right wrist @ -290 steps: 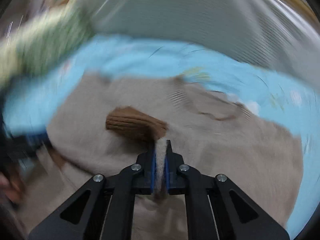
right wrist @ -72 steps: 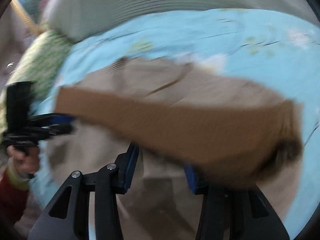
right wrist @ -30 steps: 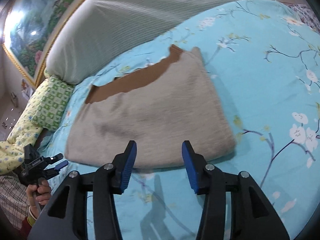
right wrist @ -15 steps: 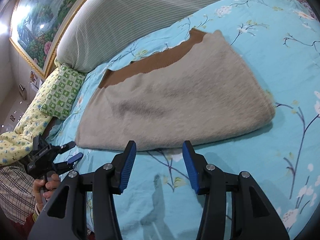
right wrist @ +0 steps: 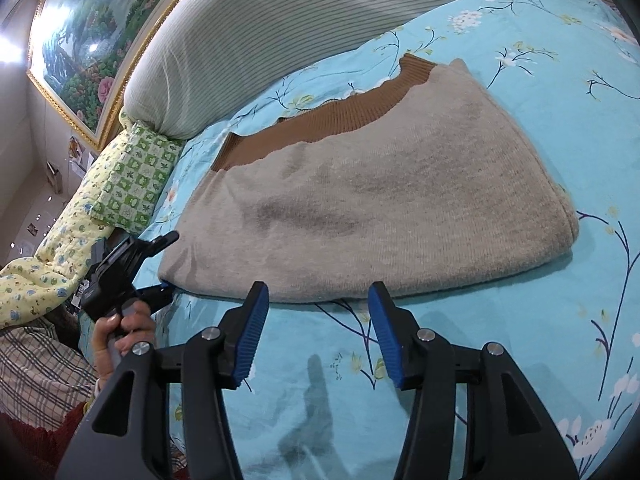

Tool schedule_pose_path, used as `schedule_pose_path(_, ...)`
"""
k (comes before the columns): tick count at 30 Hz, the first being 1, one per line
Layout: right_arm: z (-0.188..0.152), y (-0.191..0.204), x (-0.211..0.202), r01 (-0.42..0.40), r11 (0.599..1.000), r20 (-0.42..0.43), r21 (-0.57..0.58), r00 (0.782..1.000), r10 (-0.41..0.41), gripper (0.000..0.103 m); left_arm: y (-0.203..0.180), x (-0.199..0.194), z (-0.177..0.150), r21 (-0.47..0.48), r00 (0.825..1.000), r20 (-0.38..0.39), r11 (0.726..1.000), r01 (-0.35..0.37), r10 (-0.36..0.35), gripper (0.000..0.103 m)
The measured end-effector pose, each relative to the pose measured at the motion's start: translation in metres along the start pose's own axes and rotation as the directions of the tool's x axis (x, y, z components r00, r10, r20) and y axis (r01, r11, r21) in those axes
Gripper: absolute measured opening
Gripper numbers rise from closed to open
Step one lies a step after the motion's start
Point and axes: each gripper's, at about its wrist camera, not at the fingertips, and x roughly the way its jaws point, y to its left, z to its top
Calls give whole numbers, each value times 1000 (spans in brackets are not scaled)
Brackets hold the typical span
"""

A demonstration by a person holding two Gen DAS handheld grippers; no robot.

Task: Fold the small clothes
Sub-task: 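Grasp the beige sweater edge with the left gripper while the right gripper grasps it too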

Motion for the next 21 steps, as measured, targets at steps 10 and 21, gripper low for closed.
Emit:
schedule_pose_path(10,36,-16,2,-11,1000,27,1,1000,11,54,-88,10,-12,355,1000,21,935,3,-11,17)
schedule_pose_path(21,131,-41,63,-300,945,-50,130,950,309,82,-168,77,-99,651,979,-205,748,130,8,15)
